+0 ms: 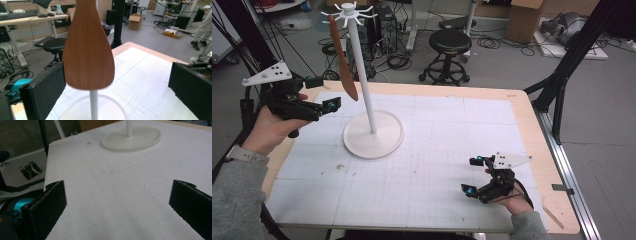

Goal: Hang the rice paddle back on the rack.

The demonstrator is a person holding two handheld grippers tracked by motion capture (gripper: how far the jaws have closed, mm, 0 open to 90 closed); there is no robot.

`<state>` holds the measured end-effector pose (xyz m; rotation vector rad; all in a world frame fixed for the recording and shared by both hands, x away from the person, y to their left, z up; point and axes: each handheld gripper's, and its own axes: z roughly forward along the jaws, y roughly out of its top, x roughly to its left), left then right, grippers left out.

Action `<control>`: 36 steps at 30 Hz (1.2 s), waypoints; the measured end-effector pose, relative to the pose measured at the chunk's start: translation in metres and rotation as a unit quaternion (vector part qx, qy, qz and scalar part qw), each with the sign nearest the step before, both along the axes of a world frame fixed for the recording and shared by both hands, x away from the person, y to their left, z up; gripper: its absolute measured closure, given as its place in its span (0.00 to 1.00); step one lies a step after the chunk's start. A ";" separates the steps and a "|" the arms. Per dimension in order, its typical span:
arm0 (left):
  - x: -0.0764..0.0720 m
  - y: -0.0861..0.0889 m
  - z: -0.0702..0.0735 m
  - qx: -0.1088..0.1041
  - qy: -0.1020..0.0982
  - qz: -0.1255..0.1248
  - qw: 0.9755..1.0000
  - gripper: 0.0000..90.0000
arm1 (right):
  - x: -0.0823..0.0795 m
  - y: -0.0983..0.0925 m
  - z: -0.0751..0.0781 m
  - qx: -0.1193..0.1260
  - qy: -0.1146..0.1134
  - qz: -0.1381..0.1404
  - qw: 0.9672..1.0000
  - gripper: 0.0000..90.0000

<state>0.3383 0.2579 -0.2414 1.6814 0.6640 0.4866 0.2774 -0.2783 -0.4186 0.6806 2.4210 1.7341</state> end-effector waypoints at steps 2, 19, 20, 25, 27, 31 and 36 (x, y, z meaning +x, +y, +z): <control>-0.002 0.001 -0.004 -0.002 0.000 0.000 1.000 0.02 | 0.000 0.000 0.000 -0.004 0.003 -0.001 1.000 0.00; -0.033 0.004 -0.054 0.003 -0.003 -0.016 1.000 0.02 | -0.001 0.002 0.000 -0.008 -0.010 -0.007 1.000 0.00; -0.035 0.003 -0.057 0.002 -0.003 -0.017 1.000 0.02 | -0.001 0.002 0.000 -0.008 -0.010 -0.007 1.000 0.00; -0.043 0.004 -0.070 -0.003 -0.009 -0.015 1.000 0.02 | 0.000 0.000 0.001 0.000 -0.014 -0.017 1.000 0.00; -0.046 0.003 -0.075 0.000 -0.009 -0.014 1.000 0.02 | 0.000 -0.001 0.002 0.001 -0.016 -0.022 1.000 0.00; -0.050 0.003 -0.086 -0.008 -0.002 -0.012 1.000 0.02 | 0.000 -0.001 0.002 0.001 -0.015 -0.026 1.000 0.00; -0.056 0.002 -0.104 -0.012 0.006 -0.010 1.000 0.02 | 0.000 -0.001 0.002 0.000 -0.018 -0.027 0.999 0.00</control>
